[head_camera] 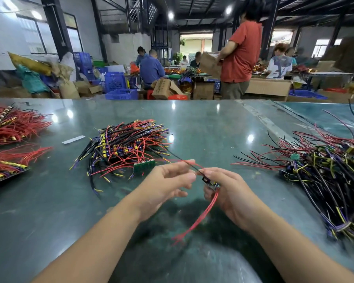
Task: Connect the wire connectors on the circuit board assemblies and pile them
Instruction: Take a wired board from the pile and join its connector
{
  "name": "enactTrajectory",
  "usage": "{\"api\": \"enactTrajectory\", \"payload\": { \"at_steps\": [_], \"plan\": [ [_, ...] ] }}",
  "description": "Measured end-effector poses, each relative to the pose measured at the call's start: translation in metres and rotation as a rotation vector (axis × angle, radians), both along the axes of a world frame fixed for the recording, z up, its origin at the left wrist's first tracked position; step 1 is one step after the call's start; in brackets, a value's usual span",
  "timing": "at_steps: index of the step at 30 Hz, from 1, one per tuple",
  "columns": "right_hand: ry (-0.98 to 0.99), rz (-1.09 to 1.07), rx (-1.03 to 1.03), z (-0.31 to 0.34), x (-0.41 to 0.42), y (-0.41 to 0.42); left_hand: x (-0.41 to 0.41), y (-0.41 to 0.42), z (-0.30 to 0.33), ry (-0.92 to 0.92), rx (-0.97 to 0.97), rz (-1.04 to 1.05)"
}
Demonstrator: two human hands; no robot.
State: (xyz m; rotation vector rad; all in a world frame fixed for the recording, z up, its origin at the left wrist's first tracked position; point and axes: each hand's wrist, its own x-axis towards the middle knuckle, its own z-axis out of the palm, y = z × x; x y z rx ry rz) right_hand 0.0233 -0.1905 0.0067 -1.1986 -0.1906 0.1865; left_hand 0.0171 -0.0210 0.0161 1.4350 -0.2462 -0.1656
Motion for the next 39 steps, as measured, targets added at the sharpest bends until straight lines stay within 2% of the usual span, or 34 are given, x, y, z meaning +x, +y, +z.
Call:
{"api": "enactTrajectory", "payload": {
  "at_steps": [5, 13, 17, 20, 22, 27, 33, 39],
  "plan": [
    [-0.050, 0.032, -0.108, -0.006, -0.003, 0.004, 0.000, -0.009, -0.005, -0.233, 0.109, 0.194],
    [-0.167, 0.021, -0.246, -0.010, -0.006, 0.004, 0.004, -0.004, -0.010, -0.205, 0.194, 0.096],
    [-0.209, 0.026, -0.312, -0.012, -0.008, 0.007, 0.005, -0.002, -0.016, -0.334, 0.496, 0.151],
    [-0.212, 0.062, -0.294, -0.010, -0.008, 0.007, 0.008, 0.000, -0.017, -0.363, 0.601, 0.217],
    [-0.217, 0.096, -0.293, -0.009, -0.008, 0.006, 0.011, 0.002, -0.014, -0.368, 0.570, 0.233],
    [-0.256, 0.170, -0.285, -0.005, -0.008, 0.004, 0.021, 0.012, -0.009, -0.301, 0.280, 0.349],
    [-0.223, 0.219, -0.288, 0.001, -0.006, -0.006, 0.032, 0.027, -0.010, -0.265, 0.196, 0.467],
    [-0.200, 0.274, -0.315, 0.000, -0.008, -0.008, 0.033, 0.031, -0.014, -0.394, 0.244, 0.506]
  ]
}}
